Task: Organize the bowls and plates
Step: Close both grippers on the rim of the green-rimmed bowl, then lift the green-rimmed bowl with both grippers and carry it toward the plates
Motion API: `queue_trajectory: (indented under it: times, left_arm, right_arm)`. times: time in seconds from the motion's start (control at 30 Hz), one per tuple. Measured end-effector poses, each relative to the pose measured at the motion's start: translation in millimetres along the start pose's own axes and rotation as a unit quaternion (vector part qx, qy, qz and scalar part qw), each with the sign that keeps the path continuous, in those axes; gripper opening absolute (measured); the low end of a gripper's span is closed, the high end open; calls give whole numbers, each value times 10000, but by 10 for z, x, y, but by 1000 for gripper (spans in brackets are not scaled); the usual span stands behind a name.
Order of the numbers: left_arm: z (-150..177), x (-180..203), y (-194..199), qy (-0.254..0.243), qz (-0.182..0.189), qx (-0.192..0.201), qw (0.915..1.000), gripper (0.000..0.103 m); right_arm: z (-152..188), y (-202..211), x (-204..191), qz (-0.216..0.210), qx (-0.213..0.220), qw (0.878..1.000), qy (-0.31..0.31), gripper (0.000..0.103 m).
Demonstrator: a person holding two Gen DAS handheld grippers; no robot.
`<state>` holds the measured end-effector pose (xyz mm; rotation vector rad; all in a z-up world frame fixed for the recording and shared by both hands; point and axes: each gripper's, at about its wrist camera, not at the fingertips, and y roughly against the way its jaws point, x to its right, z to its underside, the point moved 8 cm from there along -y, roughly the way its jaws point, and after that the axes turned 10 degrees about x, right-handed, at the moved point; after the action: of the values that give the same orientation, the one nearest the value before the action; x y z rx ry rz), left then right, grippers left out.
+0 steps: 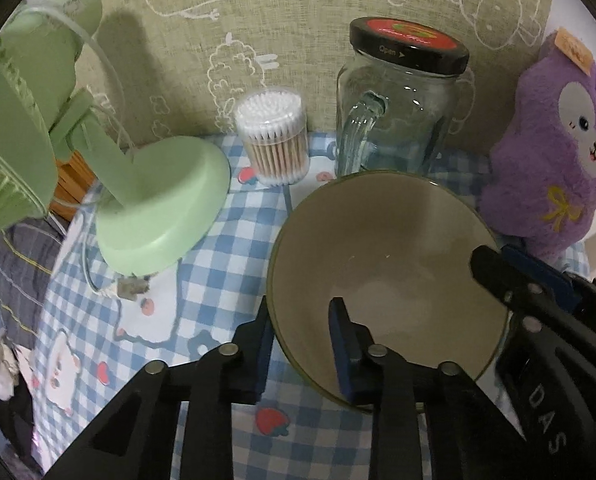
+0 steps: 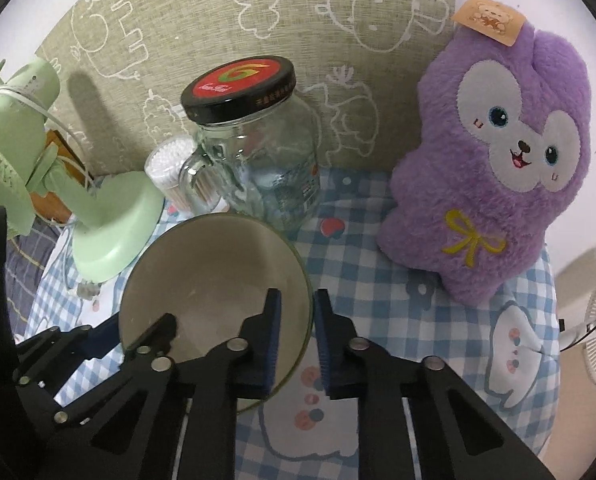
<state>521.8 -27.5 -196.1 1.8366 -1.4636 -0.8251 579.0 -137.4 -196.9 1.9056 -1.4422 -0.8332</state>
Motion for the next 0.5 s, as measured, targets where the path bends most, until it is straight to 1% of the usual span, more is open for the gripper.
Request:
queue_trajectory:
  times: [0.07,0.1,0.2,0.33,0.5]
  left_arm:
    - [-6,-40,-28,46,-21,-9,10000,14]
    - [-6,-58,-40,86,-16,-22,10000,13]
    - [-14,-89,-62,146,58,-26,9999,12]
    - [-25,-80,-74,46,-4,-21,10000,12]
    - [-32,-20,-35,-125,-80,53,9999,12]
  right_arm:
    - [0,-22,13,31,12,10000,-43,14]
    - [2,-34,12,33,9,10000,-54,14]
    - [-7,-58,12,57,1,10000,-54,14]
    - [15,-83,25,56,-43,9999,-77,13]
    - [48,-92,35,253,-107,9996,20,13]
